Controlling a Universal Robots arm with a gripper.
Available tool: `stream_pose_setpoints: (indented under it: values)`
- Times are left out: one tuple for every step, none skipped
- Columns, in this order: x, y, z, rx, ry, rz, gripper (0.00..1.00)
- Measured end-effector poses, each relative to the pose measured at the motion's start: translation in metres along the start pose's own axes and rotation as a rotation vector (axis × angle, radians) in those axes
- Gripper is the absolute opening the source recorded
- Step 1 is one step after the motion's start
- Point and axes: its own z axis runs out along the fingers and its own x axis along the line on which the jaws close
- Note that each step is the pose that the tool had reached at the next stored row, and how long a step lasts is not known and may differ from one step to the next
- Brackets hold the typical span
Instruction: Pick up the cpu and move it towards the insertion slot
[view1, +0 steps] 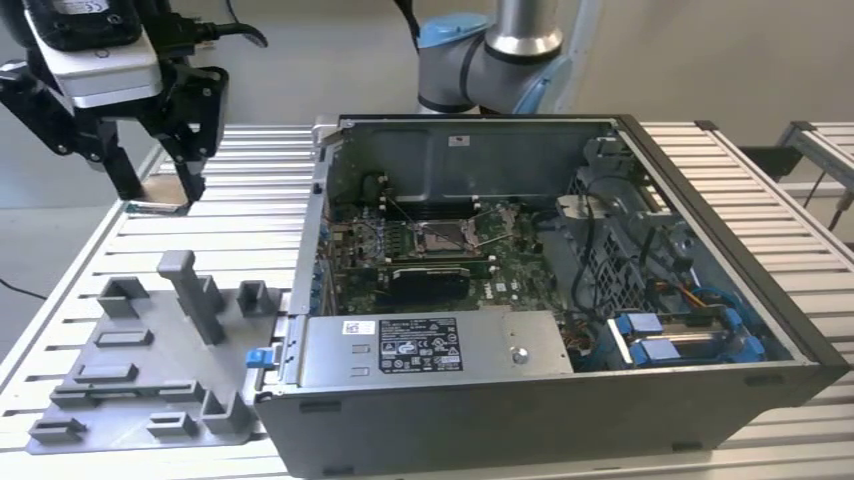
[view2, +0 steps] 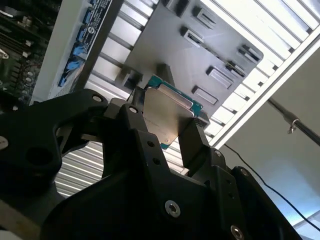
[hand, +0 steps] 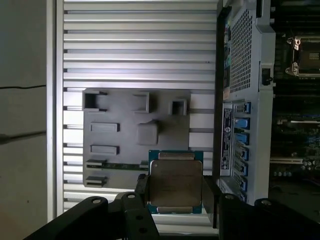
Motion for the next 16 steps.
stream_pose_setpoints:
  values:
    - [-0.0026, 0.0, 0.0, -0.0001, 0.0001, 0.0, 0.0]
    - [-0.0051, 0.0, -0.0001, -0.0001, 0.0005, 0.0, 0.0]
    - [-0.0076, 0.0, -0.0002, -0.0001, 0.0008, 0.0, 0.0]
    - [-0.0102, 0.0, -0.0003, -0.0001, 0.0011, 0.0, 0.0]
    - [-0.0127, 0.0, -0.0004, -0.0001, 0.0013, 0.0, 0.0]
    - [-0.0152, 0.0, -0.0005, -0.0001, 0.0016, 0.0, 0.0]
    - [-0.0176, 0.0, -0.0006, -0.0001, 0.0018, 0.0, 0.0]
    - [-0.0202, 0.0, -0.0007, 0.0, 0.0021, 0.0, 0.0]
    - [-0.0226, 0.0, -0.0008, -0.0001, 0.0024, 0.0, 0.0]
    - [-0.0249, 0.0, -0.0008, -0.0001, 0.0025, 0.0, 0.0]
    - [-0.0273, -0.0001, -0.0009, -0.0001, 0.0027, 0.0, 0.0]
    - [-0.0295, 0.0, -0.0009, -0.0001, 0.0029, 0.0, 0.0]
    - [-0.0318, 0.0, -0.001, -0.0001, 0.0031, 0.0, 0.0]
    - [-0.034, -0.0001, -0.0011, -0.0001, 0.0033, 0.0, 0.0]
    - [-0.0361, -0.0001, -0.0012, -0.0001, 0.0034, 0.0, 0.0]
    - [-0.0384, -0.0001, -0.0012, -0.0002, 0.0035, 0.0, 0.0]
